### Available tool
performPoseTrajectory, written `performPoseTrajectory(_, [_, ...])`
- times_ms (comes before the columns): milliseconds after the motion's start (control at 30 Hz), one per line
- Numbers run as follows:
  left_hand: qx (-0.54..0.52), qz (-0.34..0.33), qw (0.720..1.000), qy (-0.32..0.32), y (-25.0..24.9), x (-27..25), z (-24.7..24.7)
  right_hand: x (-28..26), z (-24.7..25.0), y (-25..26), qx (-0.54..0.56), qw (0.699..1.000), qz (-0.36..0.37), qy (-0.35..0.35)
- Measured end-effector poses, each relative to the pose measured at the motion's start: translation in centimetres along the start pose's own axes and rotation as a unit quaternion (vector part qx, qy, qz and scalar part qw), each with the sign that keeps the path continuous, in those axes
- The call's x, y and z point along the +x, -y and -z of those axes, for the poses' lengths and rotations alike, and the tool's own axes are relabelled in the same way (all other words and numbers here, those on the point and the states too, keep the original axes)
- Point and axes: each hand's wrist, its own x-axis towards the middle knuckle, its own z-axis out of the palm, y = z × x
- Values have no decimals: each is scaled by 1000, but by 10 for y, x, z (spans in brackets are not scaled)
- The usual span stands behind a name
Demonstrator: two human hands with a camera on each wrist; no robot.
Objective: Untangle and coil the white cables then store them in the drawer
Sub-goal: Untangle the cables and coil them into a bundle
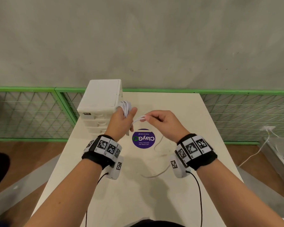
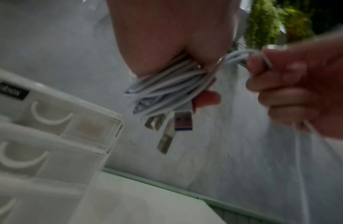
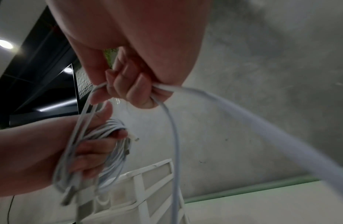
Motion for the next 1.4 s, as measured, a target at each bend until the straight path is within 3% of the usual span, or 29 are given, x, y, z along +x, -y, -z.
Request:
performPoseTrajectory(100, [-75,40,989,124,-5,-7,-2,4,4,-4,-20,999,11,-32])
performPoseTrajectory(167, [-89,43,980,170,-8,-11,-5,6,6,-6,-7,997,26,-73])
performPoseTrajectory(367, [-137,39,960,240,-15,-23,-12,8,14,-19,46,991,26,-123])
performPoseTrajectory(533, [-299,27,909,289,-35,-26,-4,5,13,-33,73,990,-1,-117])
performPoseTrajectory(700, [-458,5,858,235,-58,-19,2,0,-3,-60,17,996,-30,-87])
performPoseTrajectory(900, [-556,-31,829,51,-71,-4,5,-15,-26,-75,-87,994,-61,16])
performPoseTrajectory(967, [-540,-44,840,-26,-71,1,11,-23,-32,-81,-120,988,-82,51])
performPoseTrajectory(1067, [-449,-66,879,-147,-65,9,22,-35,-36,-85,-131,984,-90,80])
performPoseTrajectory(1167, [-342,-62,913,-211,-56,8,25,-40,-38,-75,-125,985,-74,89])
performPoseTrajectory(1267, [-131,-73,968,-200,-35,7,20,-36,-34,-62,-116,990,-47,68])
performPoseTrajectory(1400, [61,-6,994,-95,3,7,16,-23,-14,-42,-93,995,9,31])
